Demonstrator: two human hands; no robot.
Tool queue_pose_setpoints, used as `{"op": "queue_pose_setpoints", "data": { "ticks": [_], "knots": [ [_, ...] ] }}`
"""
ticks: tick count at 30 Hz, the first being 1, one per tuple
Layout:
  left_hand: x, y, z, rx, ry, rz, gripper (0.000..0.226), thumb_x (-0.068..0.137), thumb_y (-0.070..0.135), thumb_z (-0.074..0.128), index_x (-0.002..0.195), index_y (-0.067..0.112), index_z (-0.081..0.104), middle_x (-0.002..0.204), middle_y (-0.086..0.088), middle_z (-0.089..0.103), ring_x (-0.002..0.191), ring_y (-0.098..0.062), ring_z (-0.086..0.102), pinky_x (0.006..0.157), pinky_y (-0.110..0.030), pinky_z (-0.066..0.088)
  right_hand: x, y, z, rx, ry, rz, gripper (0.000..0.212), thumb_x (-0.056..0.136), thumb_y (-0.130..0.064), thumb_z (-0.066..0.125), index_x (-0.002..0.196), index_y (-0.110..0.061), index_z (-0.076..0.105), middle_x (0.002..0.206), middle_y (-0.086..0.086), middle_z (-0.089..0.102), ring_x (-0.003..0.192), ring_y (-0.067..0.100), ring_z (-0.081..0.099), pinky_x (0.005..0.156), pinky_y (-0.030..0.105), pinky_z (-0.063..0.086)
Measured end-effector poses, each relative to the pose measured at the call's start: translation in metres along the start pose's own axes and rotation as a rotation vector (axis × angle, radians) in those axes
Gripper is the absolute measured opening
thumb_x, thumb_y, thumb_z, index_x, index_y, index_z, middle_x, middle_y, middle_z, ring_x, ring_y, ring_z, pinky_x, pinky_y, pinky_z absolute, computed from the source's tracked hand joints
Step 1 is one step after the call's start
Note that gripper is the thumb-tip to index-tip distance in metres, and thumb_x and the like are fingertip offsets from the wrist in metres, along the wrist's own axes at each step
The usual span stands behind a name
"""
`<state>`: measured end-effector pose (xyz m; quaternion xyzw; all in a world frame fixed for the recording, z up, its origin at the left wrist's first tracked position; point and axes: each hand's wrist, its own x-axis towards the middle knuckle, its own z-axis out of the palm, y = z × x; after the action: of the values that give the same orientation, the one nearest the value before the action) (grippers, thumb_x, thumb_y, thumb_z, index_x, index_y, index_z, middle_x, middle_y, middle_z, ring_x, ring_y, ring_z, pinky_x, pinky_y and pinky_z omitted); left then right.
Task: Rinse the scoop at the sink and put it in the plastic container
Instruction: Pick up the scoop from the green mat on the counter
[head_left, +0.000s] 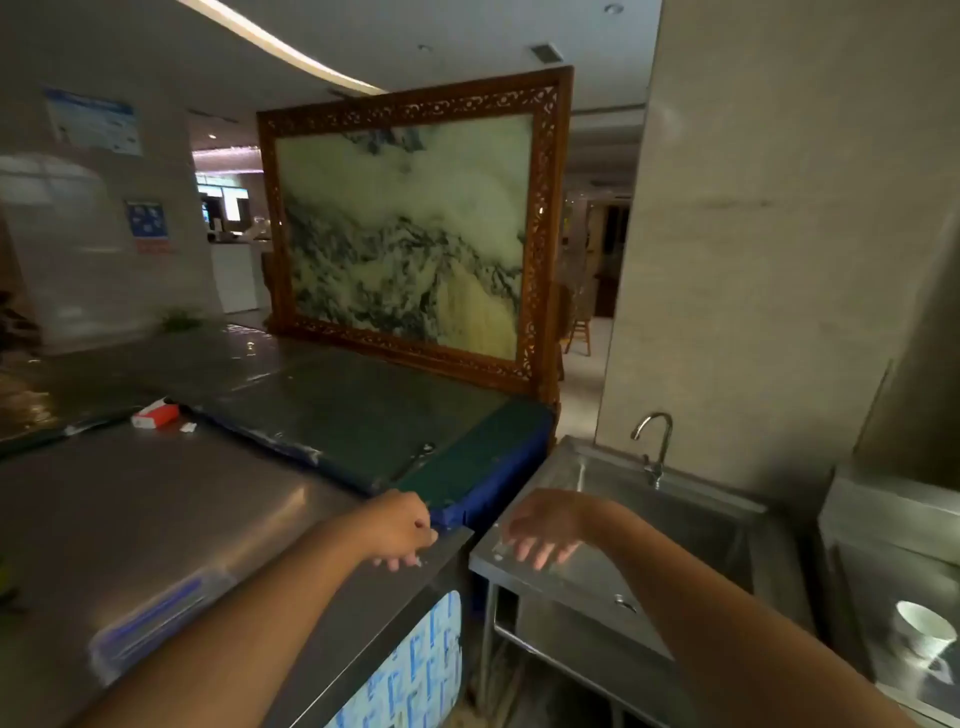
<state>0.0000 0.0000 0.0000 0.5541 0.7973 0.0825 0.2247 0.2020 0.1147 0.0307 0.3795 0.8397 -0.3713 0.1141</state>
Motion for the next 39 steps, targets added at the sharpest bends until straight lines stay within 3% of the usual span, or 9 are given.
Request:
{"op": "queue_pose_setpoints", "data": {
  "ticks": [4, 7, 15, 19, 23, 28, 31, 34, 39],
  "knots": [
    [0.019, 0.000, -0.001, 0.008, 0.091, -0.001, 0.047, 0.091, 0.053, 0.049, 0.086, 0.012, 0.070, 0.079, -0.003, 0.078, 0.055, -0.014, 0.066, 0.070, -0.029, 0.056, 0.024, 0.008, -0.006, -0.024, 0.004, -0.020, 0.036, 0.100, -0.031, 0.048, 0.124, -0.008, 0.061, 0.122, 0.011, 0.069, 0.109, 0.026, 0.068, 0.098, 0.045, 0.053],
    [0.046, -0.010, -0.001, -0.024, 0.127, -0.021, 0.051, 0.089, 0.058, 0.049, 0.084, 0.011, 0.069, 0.077, -0.004, 0.078, 0.055, -0.015, 0.066, 0.071, -0.031, 0.057, 0.053, 0.010, -0.012, 0.004, 0.002, -0.019, 0.036, 0.100, -0.031, 0.048, 0.125, -0.008, 0.060, 0.122, 0.011, 0.069, 0.109, 0.025, 0.068, 0.098, 0.044, 0.053],
    [0.158, -0.063, -0.008, -0.072, 0.088, -0.004, 0.043, 0.090, 0.045, 0.055, 0.084, 0.005, 0.070, 0.083, -0.016, 0.077, 0.065, -0.023, 0.070, 0.071, -0.031, 0.057, 0.157, 0.006, -0.030, 0.057, 0.015, 0.037, 0.036, 0.101, -0.033, 0.048, 0.123, -0.007, 0.059, 0.121, 0.012, 0.069, 0.105, 0.025, 0.069, 0.090, 0.038, 0.055],
    [0.209, -0.093, -0.015, -0.118, 0.067, -0.024, 0.042, 0.092, 0.042, 0.054, 0.083, 0.004, 0.068, 0.085, -0.018, 0.077, 0.069, -0.027, 0.072, 0.071, -0.031, 0.057, 0.217, 0.001, -0.039, 0.093, 0.017, 0.073, 0.035, 0.099, -0.033, 0.049, 0.118, -0.006, 0.061, 0.100, 0.002, 0.072, 0.083, 0.015, 0.071, 0.070, 0.026, 0.054],
    [0.248, -0.122, -0.025, -0.132, 0.066, -0.050, 0.033, 0.092, 0.037, 0.056, 0.076, 0.010, 0.067, 0.089, -0.024, 0.074, 0.065, -0.023, 0.063, 0.063, -0.029, 0.048, 0.271, 0.000, -0.043, 0.179, 0.060, 0.071, 0.034, 0.097, -0.026, 0.050, 0.116, -0.001, 0.062, 0.100, 0.010, 0.073, 0.077, 0.015, 0.070, 0.068, 0.027, 0.051],
    [0.277, -0.143, -0.015, -0.145, 0.131, -0.122, 0.028, 0.090, 0.032, 0.058, 0.082, 0.007, 0.067, 0.092, -0.018, 0.072, 0.092, -0.031, 0.068, 0.069, -0.030, 0.046, 0.314, 0.013, -0.038, 0.319, 0.073, 0.055, 0.017, 0.098, -0.017, 0.047, 0.102, -0.013, 0.063, 0.102, 0.014, 0.072, 0.069, 0.012, 0.068, 0.071, 0.030, 0.050],
    [0.296, -0.147, -0.008, -0.169, 0.158, -0.168, 0.029, 0.091, 0.030, 0.057, 0.091, 0.003, 0.067, 0.101, -0.022, 0.071, 0.096, -0.035, 0.066, 0.076, -0.034, 0.049, 0.341, 0.030, -0.034, 0.420, 0.082, 0.085, 0.017, 0.096, -0.010, 0.048, 0.095, -0.015, 0.063, 0.108, 0.023, 0.071, 0.075, 0.021, 0.065, 0.069, 0.031, 0.047],
    [0.329, -0.146, -0.001, -0.193, 0.164, -0.201, 0.028, 0.092, 0.030, 0.057, 0.099, 0.006, 0.070, 0.106, -0.019, 0.072, 0.099, -0.033, 0.066, 0.084, -0.035, 0.051, 0.376, 0.053, -0.041, 0.421, 0.051, 0.075, 0.018, 0.096, -0.010, 0.047, 0.093, -0.019, 0.063, 0.102, 0.017, 0.073, 0.074, 0.019, 0.067, 0.071, 0.033, 0.048],
    [0.374, -0.133, 0.005, -0.225, 0.155, -0.245, 0.028, 0.092, 0.035, 0.058, 0.097, 0.009, 0.069, 0.101, -0.015, 0.072, 0.095, -0.029, 0.066, 0.085, -0.036, 0.052, 0.424, 0.078, -0.070, 0.468, -0.005, 0.068, 0.024, 0.092, -0.004, 0.046, 0.104, 0.009, 0.062, 0.089, 0.021, 0.068, 0.069, 0.020, 0.056, 0.060, 0.026, 0.041]
  ]
}}
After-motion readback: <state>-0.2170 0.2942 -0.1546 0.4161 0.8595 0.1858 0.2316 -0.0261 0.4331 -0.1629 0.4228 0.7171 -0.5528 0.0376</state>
